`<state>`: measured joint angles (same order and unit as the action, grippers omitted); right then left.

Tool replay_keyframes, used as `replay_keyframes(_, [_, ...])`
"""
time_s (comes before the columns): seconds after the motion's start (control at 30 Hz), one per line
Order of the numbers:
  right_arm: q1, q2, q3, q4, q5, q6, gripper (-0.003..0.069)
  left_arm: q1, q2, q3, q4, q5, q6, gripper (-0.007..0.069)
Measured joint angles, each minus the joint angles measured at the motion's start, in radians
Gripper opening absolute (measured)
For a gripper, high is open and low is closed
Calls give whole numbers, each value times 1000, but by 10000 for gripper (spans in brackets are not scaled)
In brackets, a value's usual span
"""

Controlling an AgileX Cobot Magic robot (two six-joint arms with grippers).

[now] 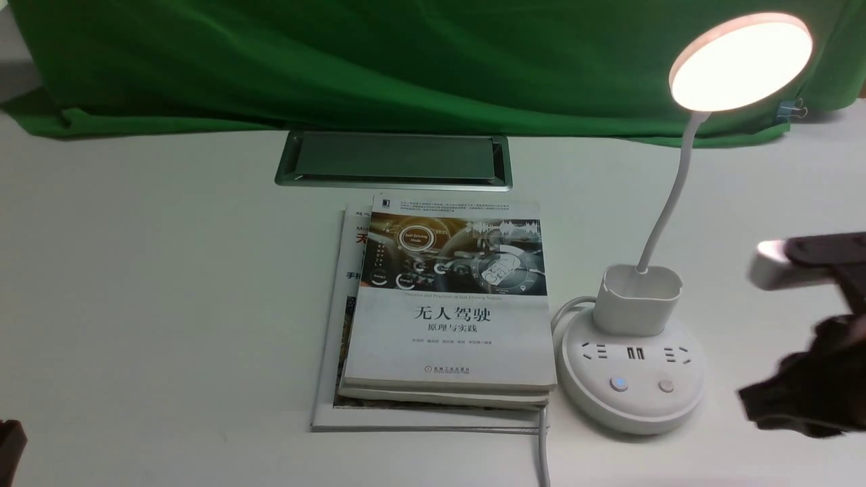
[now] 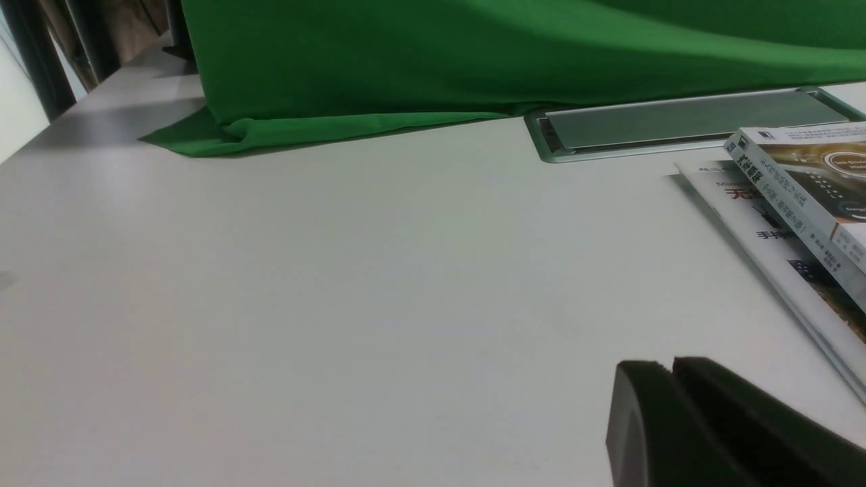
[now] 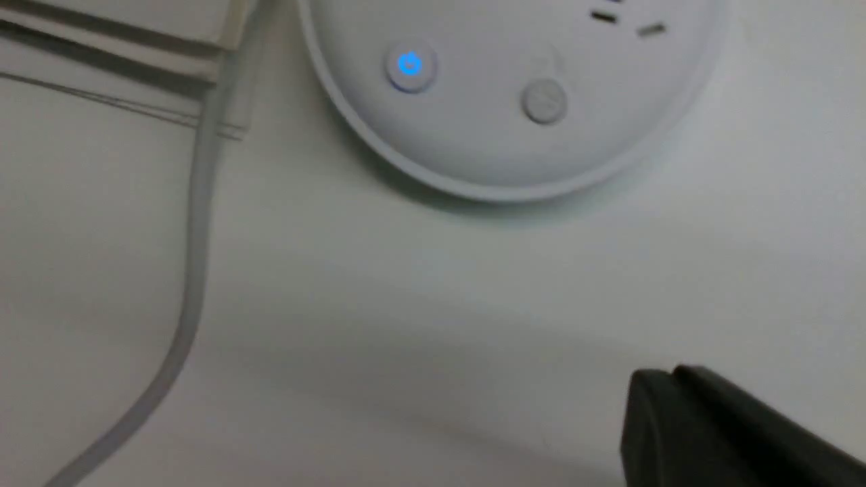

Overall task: Turn off the desk lamp on the white desktop by hand.
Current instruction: 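Press the power button on the lamp base to turn the lamp off with the right gripper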

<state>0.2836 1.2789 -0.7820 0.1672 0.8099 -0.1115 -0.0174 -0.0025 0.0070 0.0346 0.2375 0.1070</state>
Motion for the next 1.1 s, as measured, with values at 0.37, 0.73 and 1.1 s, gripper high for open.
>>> replay_keyframes(0.37, [60,181,-125,-52,-67,37,36,0,0,0,0,0,0,20])
replay_keyframes(0.73, [60,302,-169,-61,-83,51,36,0,0,0,0,0,0,20])
replay_keyframes(1.1, [60,348,-169,-34,-134,64,36,0,0,0,0,0,0,20])
